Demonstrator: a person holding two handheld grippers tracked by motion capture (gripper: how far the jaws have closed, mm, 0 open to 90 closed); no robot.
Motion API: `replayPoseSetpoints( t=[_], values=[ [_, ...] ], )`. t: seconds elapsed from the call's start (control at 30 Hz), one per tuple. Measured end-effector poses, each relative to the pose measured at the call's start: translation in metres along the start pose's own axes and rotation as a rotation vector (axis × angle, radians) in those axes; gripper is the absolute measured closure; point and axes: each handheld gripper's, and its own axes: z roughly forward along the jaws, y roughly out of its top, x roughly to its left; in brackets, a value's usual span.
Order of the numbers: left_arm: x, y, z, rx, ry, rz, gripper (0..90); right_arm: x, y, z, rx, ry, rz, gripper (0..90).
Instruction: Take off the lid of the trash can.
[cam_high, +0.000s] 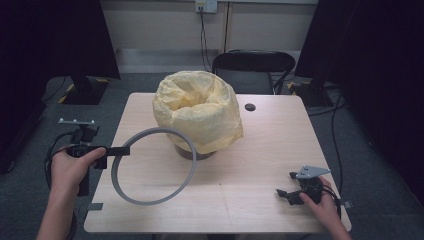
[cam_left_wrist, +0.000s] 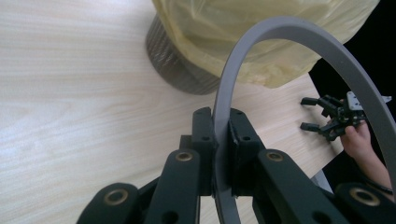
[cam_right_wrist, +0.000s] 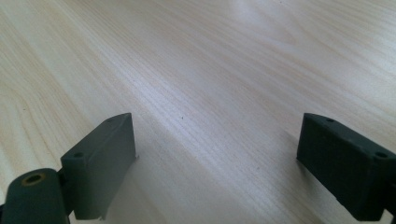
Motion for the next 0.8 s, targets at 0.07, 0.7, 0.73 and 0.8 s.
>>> replayPoseSetpoints(
  t=[0.07,0.7,0.73,0.8],
  values=[
    [0.003,-0.004,0.004,0.003,0.002,-0.011,83.4,0.000,0.000,0.000,-0.001,0.000,0.000,10.5],
    [0.022,-0.028,0.040,0.043,0.045,-0.014,83.3,0.000,0.000,0.000,0.000,0.000,0.000,10.5],
    [0.023,-0.029,0.042,0.046,0.042,-0.014,83.3,0.000,0.000,0.000,0.000,0.000,0.000,10.5],
    [0.023,-0.030,0.044,0.053,0.041,-0.013,83.3,0.000,0.000,0.000,0.000,0.000,0.000,10.5]
  ],
)
